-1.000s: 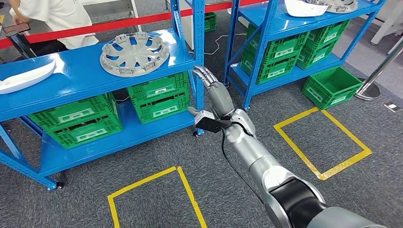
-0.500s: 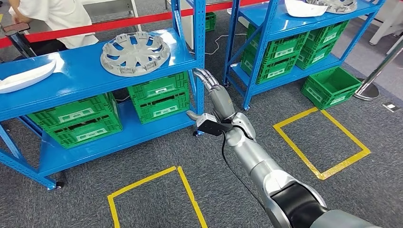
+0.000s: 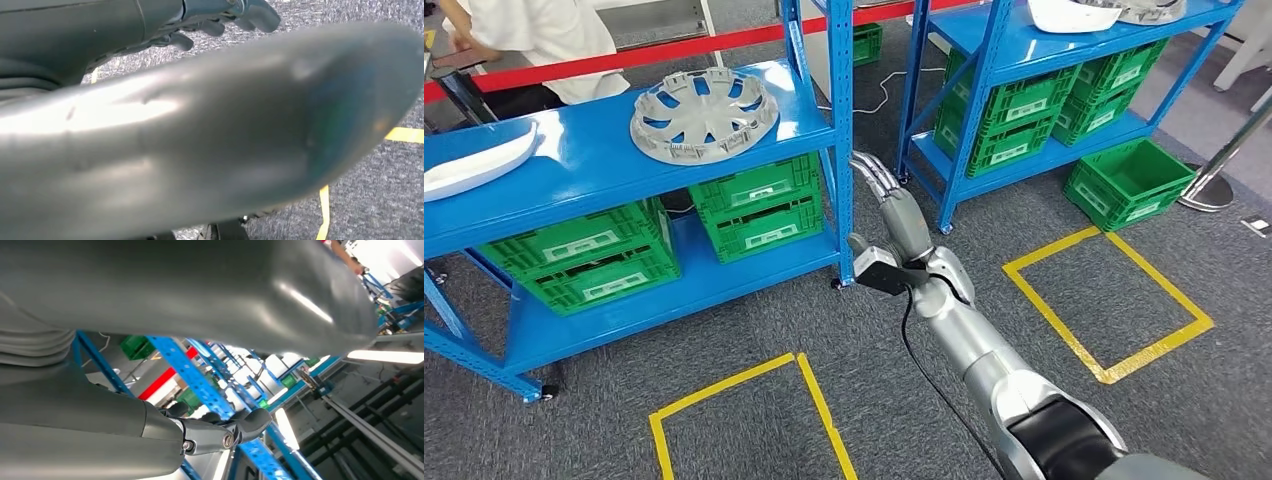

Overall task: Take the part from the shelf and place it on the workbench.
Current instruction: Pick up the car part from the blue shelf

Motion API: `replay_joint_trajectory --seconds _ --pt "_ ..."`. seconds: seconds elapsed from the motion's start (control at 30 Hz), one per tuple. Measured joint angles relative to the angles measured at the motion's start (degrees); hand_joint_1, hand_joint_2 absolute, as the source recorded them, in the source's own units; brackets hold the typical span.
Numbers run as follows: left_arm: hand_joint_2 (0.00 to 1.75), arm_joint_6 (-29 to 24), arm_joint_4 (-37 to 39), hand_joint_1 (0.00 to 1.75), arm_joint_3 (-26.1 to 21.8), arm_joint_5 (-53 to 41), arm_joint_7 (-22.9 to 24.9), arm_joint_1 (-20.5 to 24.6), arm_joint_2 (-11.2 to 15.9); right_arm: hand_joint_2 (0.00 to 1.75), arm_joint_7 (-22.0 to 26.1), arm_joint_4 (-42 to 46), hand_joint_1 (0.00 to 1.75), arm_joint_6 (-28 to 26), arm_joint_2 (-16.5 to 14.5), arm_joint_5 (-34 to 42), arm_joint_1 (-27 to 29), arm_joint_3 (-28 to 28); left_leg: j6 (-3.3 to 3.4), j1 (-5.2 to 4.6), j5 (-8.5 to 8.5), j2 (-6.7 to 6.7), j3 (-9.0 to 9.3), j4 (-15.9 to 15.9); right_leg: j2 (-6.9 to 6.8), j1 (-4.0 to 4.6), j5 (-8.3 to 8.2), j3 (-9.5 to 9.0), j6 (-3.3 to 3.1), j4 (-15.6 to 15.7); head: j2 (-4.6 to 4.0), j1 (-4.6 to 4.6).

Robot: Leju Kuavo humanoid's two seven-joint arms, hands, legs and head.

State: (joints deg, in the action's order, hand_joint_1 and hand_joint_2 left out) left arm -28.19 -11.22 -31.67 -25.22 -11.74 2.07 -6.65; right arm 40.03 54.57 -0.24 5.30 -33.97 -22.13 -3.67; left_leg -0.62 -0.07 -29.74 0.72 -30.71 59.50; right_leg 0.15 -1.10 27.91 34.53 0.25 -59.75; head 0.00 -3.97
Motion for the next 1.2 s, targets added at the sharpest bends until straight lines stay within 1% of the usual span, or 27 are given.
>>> replay_joint_trajectory --seconds 0.07,0.1,0.17,0.2,0.23,0.27,0.3,0.33,0.37,0.4,0.43,0.47,0.53,0.57,0.6,0.7,0.73,0.77,0.8,0.83,0.87,0.93,1.0,1.07,1.1,1.13,1.2 --pt "0.0 0.04 0.01 0.0 -0.07 -0.2 -0.03 0.06 0.04 0.0 -0.12 1.27 0.0 -0.05 0.14 0.18 0.72 0.13 -0.62 0.08 -0.66 -0.13 -0.7 1.87 0.13 -0.18 0.01 -0.74 -0.86 0.11 0.0 0.08" --pt "0.0 0.08 0.01 0.0 -0.08 -0.26 -0.03 0.19 0.06 0.0 -0.31 1.83 0.0 -0.06 0.16 0.24 0.9 0.23 -0.89 0.18 -1.62 -0.23 -1.93 4.13 0.16 -0.26 0.21 -1.16 -1.19 0.17 -0.01 0.15" --pt "0.0 0.15 0.02 0.0 -0.09 -0.33 -0.02 0.36 0.04 0.0 -0.81 2.84 0.0 -0.02 0.21 0.25 1.4 0.47 -1.37 0.31 -4.24 -0.37 -6.11 11.04 0.13 -0.22 0.86 -1.78 -1.62 0.21 -0.01 0.26" --pt "0.0 0.16 0.02 0.0 -0.09 -0.35 -0.02 0.32 0.02 0.0 -1.0 3.2 0.0 0.02 0.21 0.22 1.79 0.55 -1.45 0.36 -5.08 -0.39 -8.31 14.05 0.13 -0.19 1.21 -2.11 -1.7 0.21 -0.01 0.25" --pt "0.0 0.17 0.04 0.0 -0.1 -0.38 -0.02 0.21 0.01 0.0 -1.1 3.58 0.0 0.04 0.22 0.2 2.21 0.65 -1.45 0.36 -5.0 -0.39 -9.85 15.59 0.17 -0.16 1.61 -2.52 -1.73 0.21 0.0 0.25" --pt "0.0 0.17 0.05 0.0 -0.11 -0.4 -0.02 0.1 -0.01 0.0 -1.12 3.97 0.0 0.06 0.22 0.19 2.63 0.75 -1.26 0.35 -3.79 -0.39 -10.42 15.07 0.21 -0.14 2.02 -3.06 -1.69 0.21 0.0 0.26" --pt "0.0 0.17 0.05 0.0 -0.12 -0.43 -0.03 0.03 -0.01 0.0 -1.11 4.34 0.0 0.06 0.23 0.2 2.98 0.85 -1.0 0.31 -1.5 -0.39 -9.97 12.5 0.25 -0.13 2.49 -3.72 -1.59 0.21 0.0 0.25" --pt "0.0 0.17 0.07 0.0 -0.13 -0.47 -0.04 -0.03 -0.01 0.0 -1.11 4.8 0.0 0.06 0.23 0.2 3.24 0.97 -0.64 0.24 1.38 -0.41 -8.9 8.62 0.26 -0.12 2.99 -4.35 -1.43 0.24 0.0 0.27" --pt "0.0 0.17 0.08 0.0 -0.14 -0.5 -0.05 -0.03 0.01 0.0 -1.1 5.16 0.0 0.07 0.23 0.2 3.43 1.05 -0.32 0.08 3.18 -0.44 -7.85 5.17 0.25 -0.07 3.46 -4.97 -1.2 0.27 0.0 0.34" --pt "0.0 0.16 0.1 0.0 -0.15 -0.54 -0.07 -0.02 0.03 0.0 -1.12 5.43 0.0 0.07 0.24 0.2 3.56 1.14 -0.04 -0.09 3.86 -0.45 -6.94 2.6 0.25 -0.02 3.87 -5.32 -0.91 0.33 0.0 0.44" --pt "0.0 0.16 0.11 0.0 -0.15 -0.57 -0.09 -0.04 0.03 0.0 -1.17 5.68 0.0 0.09 0.27 0.19 3.71 1.26 0.24 -0.25 4.1 -0.47 -6.45 1.21 0.24 0.03 4.16 -5.61 -0.57 0.41 0.0 0.55" --pt "0.0 0.15 0.13 0.0 -0.16 -0.59 -0.07 -0.05 0.04 0.0 -1.19 5.87 0.0 0.11 0.29 0.19 3.88 1.36 0.51 -0.34 3.52 -0.48 -6.22 0.94 0.25 0.12 4.21 -5.85 -0.19 0.33 0.0 0.64" --pt "0.0 0.15 0.15 0.0 -0.17 -0.62 -0.04 -0.1 -0.01 0.0 -1.24 6.35 0.0 0.18 0.41 0.2 4.15 1.52 1.22 -0.21 3.85 -0.42 -5.21 0.35 0.22 0.13 4.13 -6.07 0.41 -0.46 0.0 0.64" --pt "0.0 0.15 0.15 0.0 -0.18 -0.62 -0.04 -0.07 -0.02 0.0 -1.2 6.57 0.0 0.22 0.49 0.21 4.15 1.57 1.6 -0.1 3.69 -0.38 -4.61 0.14 0.17 0.12 4.17 -5.54 0.63 -1.86 0.0 0.6" --pt "0.0 0.15 0.15 0.0 -0.19 -0.62 -0.07 0.0 -0.02 0.0 -1.22 6.76 0.0 0.3 0.57 0.26 4.1 1.67 1.95 -0.02 3.5 -0.34 -4.02 -0.06 0.13 0.08 4.67 -4.33 0.81 -4.06 0.0 0.55" --pt "0.0 0.15 0.13 0.0 -0.2 -0.62 -0.16 0.15 -0.05 0.0 -1.26 6.98 0.0 0.62 0.78 0.4 4.24 1.95 2.55 -0.06 2.51 -0.26 -3.02 -0.25 0.11 0.09 8.23 2.44 1.31 -13.42 0.0 0.44" --pt "0.0 0.15 0.13 0.0 -0.2 -0.62 -0.17 0.1 -0.09 0.0 -1.26 6.98 0.0 0.7 0.81 0.4 4.39 1.98 2.57 -0.11 2.1 -0.22 -2.62 -0.24 0.1 0.09 8.79 4.3 1.38 -15.07 0.0 0.43" --pt "0.0 0.15 0.14 0.0 -0.2 -0.62 -0.17 0.04 -0.13 0.0 -1.26 6.98 0.0 0.75 0.85 0.4 4.5 2.0 2.51 -0.15 1.64 -0.19 -2.1 -0.24 0.1 0.11 8.1 5.3 1.34 -14.89 0.0 0.42" --pt "0.0 0.15 0.14 0.0 -0.2 -0.62 -0.17 -0.01 -0.16 0.0 -1.26 6.99 0.0 0.78 0.88 0.4 4.56 2.03 2.42 -0.17 1.16 -0.17 -1.46 -0.24 0.1 0.13 6.11 5.31 1.21 -12.78 0.0 0.4" --pt "0.0 0.15 0.14 0.0 -0.2 -0.62 -0.18 -0.03 -0.2 0.0 -1.26 7.01 0.0 0.8 0.92 0.4 4.59 2.11 2.3 -0.18 0.64 -0.15 -0.78 -0.24 0.09 0.16 3.11 4.52 0.98 -9.15 0.0 0.38" --pt "0.0 0.15 0.16 0.0 -0.2 -0.62 -0.19 0.0 -0.24 0.0 -1.25 7.04 0.0 0.87 0.98 0.4 4.62 2.2 2.13 -0.23 0.13 -0.13 -0.11 -0.17 0.08 0.28 0.73 3.62 0.71 -5.58 0.0 0.42" --pt "0.0 0.15 0.2 0.0 -0.2 -0.62 -0.21 0.16 -0.3 0.0 -1.21 7.12 0.0 1.2 1.08 0.38 4.7 2.34 1.54 -0.34 -0.74 -0.06 0.5 -0.09 0.05 0.61 -1.2 2.35 0.17 -1.18 0.0 0.45" --pt "0.0 0.15 0.21 0.0 -0.2 -0.65 -0.2 0.22 -0.32 0.0 -1.01 7.27 0.0 1.76 1.14 0.48 4.85 2.39 0.79 -0.43 -1.1 -0.01 0.84 0.24 0.09 0.66 -0.83 1.79 -0.44 -0.53 0.0 0.41" --pt "0.0 0.15 0.18 0.0 -0.2 -0.69 -0.17 0.23 -0.26 0.0 -0.7 7.68 0.0 2.24 1.16 0.81 5.02 2.44 0.19 -0.43 -1.26 -0.09 0.73 1.76 0.12 0.34 -0.95 0.63 -1.18 -0.13 0.0 0.51" --pt "0.0 0.15 0.16 0.0 -0.2 -0.7 -0.16 0.32 -0.22 0.0 -0.57 7.89 0.0 2.41 1.16 0.95 5.02 2.48 -0.13 -0.36 -1.55 -0.16 -0.23 3.58 0.1 0.21 -0.73 0.02 -1.5 0.03 0.0 0.61" --pt "0.0 0.15 0.15 0.0 -0.2 -0.72 -0.16 0.42 -0.2 0.0 -0.49 8.09 0.0 2.53 1.17 1.04 5.08 2.51 -0.46 -0.21 -2.24 -0.25 -1.92 6.38 0.06 0.12 -0.46 -0.49 -1.73 0.17 0.0 0.74" --pt "0.0 0.15 0.17 0.0 -0.2 -0.73 -0.11 0.46 -0.21 0.0 -0.47 8.4 0.0 2.87 1.17 0.98 5.36 2.57 -1.07 0.13 -4.57 -0.34 -6.5 12.95 0.05 0.08 0.25 -1.16 -1.94 0.21 0.0 0.87"
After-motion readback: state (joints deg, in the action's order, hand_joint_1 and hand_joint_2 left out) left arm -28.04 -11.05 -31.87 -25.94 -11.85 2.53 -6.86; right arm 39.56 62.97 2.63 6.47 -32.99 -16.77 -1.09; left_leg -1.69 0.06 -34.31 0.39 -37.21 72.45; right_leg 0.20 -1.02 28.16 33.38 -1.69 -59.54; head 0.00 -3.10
